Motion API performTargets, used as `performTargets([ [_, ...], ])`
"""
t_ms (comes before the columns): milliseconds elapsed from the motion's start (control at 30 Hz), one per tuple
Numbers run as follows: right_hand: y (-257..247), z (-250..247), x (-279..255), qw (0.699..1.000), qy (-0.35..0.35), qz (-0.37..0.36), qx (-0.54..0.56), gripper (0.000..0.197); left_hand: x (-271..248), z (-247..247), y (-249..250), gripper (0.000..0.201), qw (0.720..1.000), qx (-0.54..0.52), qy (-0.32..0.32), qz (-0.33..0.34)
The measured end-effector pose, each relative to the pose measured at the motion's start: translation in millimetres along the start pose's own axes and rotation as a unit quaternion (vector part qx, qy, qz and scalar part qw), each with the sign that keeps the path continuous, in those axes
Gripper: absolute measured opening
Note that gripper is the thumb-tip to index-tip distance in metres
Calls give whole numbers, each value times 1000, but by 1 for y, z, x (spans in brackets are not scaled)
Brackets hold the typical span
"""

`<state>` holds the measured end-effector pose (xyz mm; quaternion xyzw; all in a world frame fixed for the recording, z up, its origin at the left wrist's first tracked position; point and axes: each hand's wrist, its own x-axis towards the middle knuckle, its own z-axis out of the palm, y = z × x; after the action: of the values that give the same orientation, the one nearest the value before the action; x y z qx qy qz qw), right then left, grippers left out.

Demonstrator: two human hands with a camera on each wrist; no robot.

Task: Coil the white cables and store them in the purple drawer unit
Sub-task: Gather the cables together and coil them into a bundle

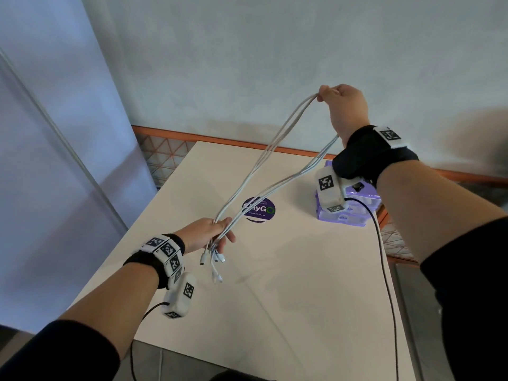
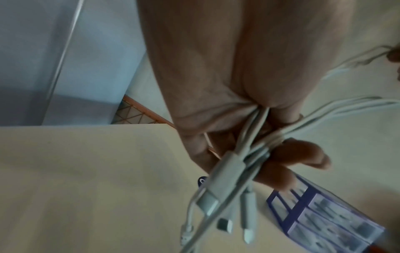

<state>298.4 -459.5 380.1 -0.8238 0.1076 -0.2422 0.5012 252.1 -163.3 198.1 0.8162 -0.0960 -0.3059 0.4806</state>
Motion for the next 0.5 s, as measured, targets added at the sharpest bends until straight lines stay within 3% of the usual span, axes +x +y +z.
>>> performTargets([
  [233, 10, 3, 6, 994, 11, -55, -92, 24, 9, -4, -11, 62, 992, 110, 56, 4],
  [400, 5, 4, 6, 999, 5, -47, -13, 22, 11, -8, -17, 63, 994, 99, 47, 8],
  [500, -4, 1, 0, 996, 17, -89, 23, 10, 9, -9, -29, 61, 996, 75, 42, -4],
])
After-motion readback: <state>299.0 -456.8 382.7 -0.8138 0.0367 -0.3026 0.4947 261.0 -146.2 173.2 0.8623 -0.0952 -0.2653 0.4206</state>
